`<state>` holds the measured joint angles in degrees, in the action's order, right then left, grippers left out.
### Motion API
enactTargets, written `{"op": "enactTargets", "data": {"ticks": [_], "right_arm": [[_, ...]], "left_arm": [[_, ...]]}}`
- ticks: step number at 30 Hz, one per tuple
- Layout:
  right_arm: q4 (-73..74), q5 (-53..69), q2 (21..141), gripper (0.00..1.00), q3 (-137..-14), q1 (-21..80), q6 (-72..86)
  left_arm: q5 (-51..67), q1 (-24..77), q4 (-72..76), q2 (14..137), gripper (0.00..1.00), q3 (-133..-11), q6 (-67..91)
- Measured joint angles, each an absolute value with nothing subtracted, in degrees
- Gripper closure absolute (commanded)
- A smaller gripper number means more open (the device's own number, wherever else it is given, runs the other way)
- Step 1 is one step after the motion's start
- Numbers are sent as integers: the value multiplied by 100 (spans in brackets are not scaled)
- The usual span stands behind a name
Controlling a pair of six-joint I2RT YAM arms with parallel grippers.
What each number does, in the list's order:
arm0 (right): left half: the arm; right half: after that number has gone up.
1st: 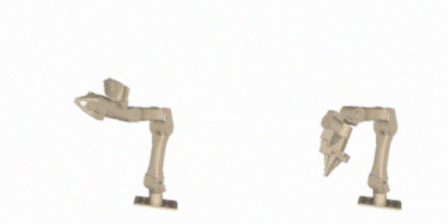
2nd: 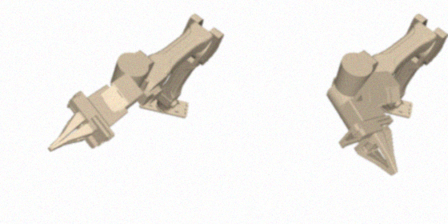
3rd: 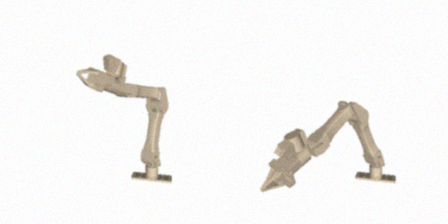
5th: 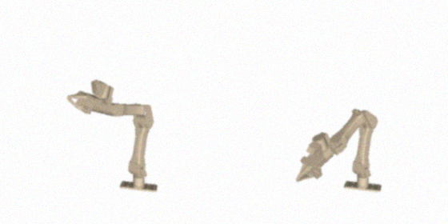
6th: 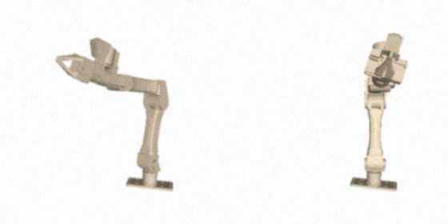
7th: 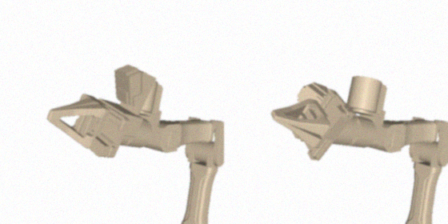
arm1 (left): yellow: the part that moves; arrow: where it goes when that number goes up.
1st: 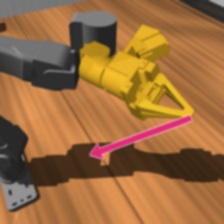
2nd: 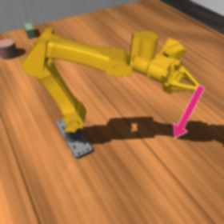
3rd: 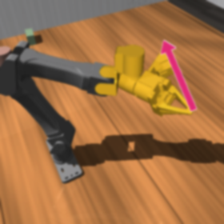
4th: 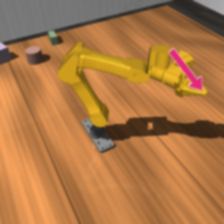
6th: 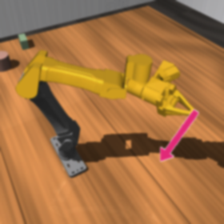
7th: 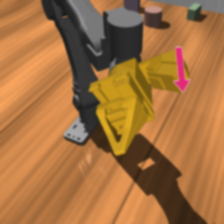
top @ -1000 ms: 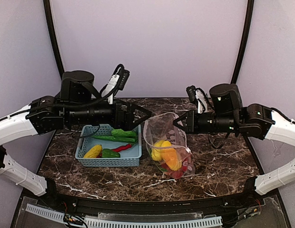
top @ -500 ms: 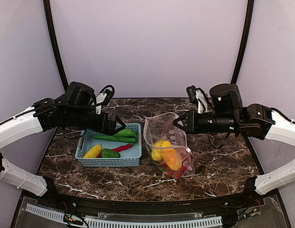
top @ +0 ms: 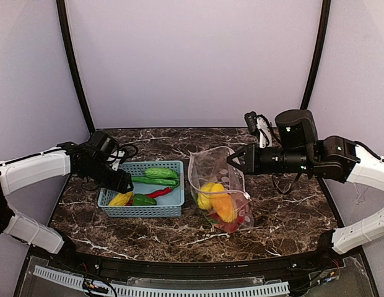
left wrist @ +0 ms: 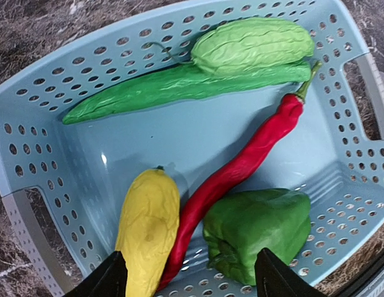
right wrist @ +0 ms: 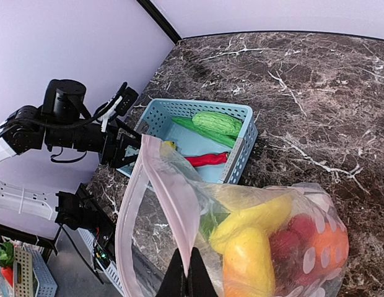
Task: Place the food in the zip-top bag and seal the zipper
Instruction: Pick up the fake fruit from the bin.
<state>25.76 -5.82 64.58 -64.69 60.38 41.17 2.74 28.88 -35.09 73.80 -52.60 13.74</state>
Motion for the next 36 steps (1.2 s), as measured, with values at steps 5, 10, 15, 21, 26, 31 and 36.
{"op": "enactTargets", "data": {"ticks": [5, 10, 15, 21, 26, 31, 36], "right_arm": [[2587, -585, 6388, 100, -6447, 6023, 4117], [2587, -582, 6383, 100, -6447, 6020, 4117], [2587, -582, 6383, 100, -6447, 6020, 4115], [2587, -582, 6383, 100, -6447, 6010, 4115], [2587, -580, 6383, 100, -6447, 6005, 4115], [2587, -582, 6381, 100, -6447, 6005, 4117], [2587, -582, 6379, 100, -6445, 6005, 4117]], "left_arm": [[217, 2650, -3481, 7636, 40, -5155, 1155], [165, 2585, -3420, 7946, 42, -5074, 939], [10, 2556, -3395, 8147, 43, -5011, 808], [-169, 2499, -3385, 8294, 46, -5011, 705], [-224, 2449, -3356, 8427, 49, -5011, 644], [-174, 2447, -3308, 8562, 50, -5011, 613], [-43, 2445, -3284, 8600, 50, -5022, 591]]}}
